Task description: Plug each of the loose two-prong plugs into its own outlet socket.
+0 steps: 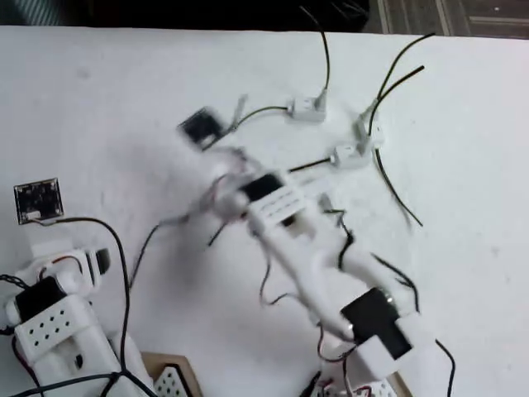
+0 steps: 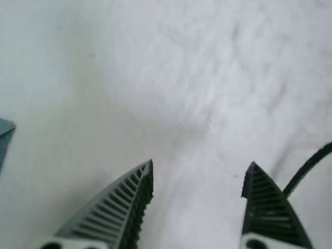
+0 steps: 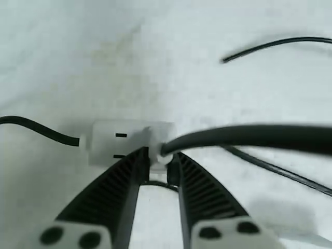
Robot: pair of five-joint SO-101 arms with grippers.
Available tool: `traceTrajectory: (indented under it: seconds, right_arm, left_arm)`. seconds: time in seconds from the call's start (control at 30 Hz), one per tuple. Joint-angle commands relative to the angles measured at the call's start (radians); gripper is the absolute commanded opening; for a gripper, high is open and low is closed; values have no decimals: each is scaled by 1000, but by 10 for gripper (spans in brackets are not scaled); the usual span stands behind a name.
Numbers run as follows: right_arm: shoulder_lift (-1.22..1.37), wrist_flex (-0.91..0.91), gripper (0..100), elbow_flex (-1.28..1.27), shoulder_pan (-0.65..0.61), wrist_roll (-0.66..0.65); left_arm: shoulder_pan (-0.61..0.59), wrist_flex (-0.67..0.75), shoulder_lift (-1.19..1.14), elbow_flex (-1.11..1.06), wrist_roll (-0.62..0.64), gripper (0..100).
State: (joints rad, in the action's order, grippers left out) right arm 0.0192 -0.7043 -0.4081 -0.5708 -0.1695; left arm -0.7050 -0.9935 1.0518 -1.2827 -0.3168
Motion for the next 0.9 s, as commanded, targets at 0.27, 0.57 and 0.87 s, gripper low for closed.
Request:
traceTrajectory:
  seconds: [0.27, 0.57, 0.87]
  right_arm:
    - [8, 116, 77, 92, 237, -8]
    - [-120, -8, 131, 106, 266, 2]
    - [-622, -387, 19, 101, 222, 2]
  left_arm:
    - [8, 17, 12, 5, 9, 283]
    - [10, 17, 12, 5, 9, 286]
    - [59, 81, 12, -37, 11, 265]
